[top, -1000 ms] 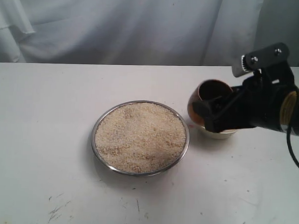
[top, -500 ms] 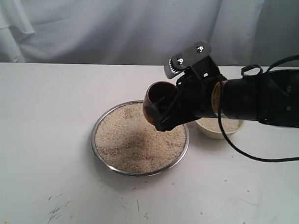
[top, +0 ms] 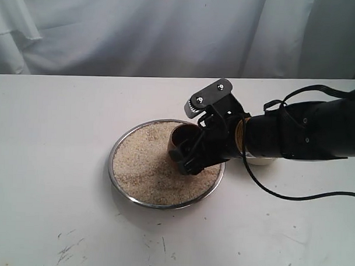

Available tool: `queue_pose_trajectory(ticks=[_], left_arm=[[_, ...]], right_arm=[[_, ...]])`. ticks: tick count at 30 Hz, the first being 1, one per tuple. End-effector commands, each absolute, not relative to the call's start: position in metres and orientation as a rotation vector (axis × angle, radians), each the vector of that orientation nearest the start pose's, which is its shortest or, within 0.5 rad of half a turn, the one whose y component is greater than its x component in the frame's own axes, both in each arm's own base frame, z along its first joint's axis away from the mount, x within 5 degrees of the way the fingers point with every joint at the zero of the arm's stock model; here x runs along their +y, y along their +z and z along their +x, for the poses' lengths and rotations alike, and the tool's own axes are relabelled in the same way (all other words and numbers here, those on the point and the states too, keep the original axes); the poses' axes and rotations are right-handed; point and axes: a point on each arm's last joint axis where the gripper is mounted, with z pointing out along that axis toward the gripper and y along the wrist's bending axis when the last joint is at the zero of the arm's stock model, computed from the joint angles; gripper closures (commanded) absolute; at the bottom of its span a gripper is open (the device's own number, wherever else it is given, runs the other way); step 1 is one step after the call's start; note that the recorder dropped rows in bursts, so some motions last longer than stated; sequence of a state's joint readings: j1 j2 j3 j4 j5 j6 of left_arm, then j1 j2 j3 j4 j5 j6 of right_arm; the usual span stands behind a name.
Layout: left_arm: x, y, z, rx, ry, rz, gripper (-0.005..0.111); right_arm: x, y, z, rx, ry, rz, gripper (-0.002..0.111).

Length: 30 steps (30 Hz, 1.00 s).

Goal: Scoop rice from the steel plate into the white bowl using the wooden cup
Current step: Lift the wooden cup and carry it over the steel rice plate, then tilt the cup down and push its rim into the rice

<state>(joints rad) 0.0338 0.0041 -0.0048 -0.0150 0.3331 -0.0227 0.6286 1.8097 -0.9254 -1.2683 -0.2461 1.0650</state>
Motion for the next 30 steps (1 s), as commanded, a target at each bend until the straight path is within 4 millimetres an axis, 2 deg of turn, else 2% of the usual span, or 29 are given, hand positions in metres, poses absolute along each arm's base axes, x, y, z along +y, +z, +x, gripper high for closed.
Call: queue_pose_trajectory(ticks=[1,4,7,16,19,24,30], left_arm=[[0.001,0.184,0.054,1.801,-0.008,-0.058,0.107],[0.001,0.184,0.054,1.801,-0.008,-0.058,0.107],[0.001,0.184,0.054,1.801,-0.008,-0.058,0.107],[0.001,0.184,0.054,1.801,-0.008,-0.058,0.107],[0.001,0.184,0.054,1.801,-0.008,-0.058,0.107],[0.001,0.184,0.054,1.801,-0.008,-0.058,0.107],[0.001,0.184,0.054,1.801,-0.008,-0.058,0.107]], right_arm=[[0.236,0.172,0.281,2.029,0.514,-1.061,0.095],[0.237,0.171,0.284,2.027,0.504,-1.063,0.088],[0.237,0.168,0.285,2.035,0.487,-1.071,0.088],[0.235,0.193,0.295,1.982,0.38,-1.041,0.104],[0.237,0.193,0.292,1.941,0.346,-1.126,0.106],[0.249,0.189,0.277,1.698,0.183,-1.521,0.108],[0.256,0.189,0.271,1.627,0.115,-1.597,0.108]])
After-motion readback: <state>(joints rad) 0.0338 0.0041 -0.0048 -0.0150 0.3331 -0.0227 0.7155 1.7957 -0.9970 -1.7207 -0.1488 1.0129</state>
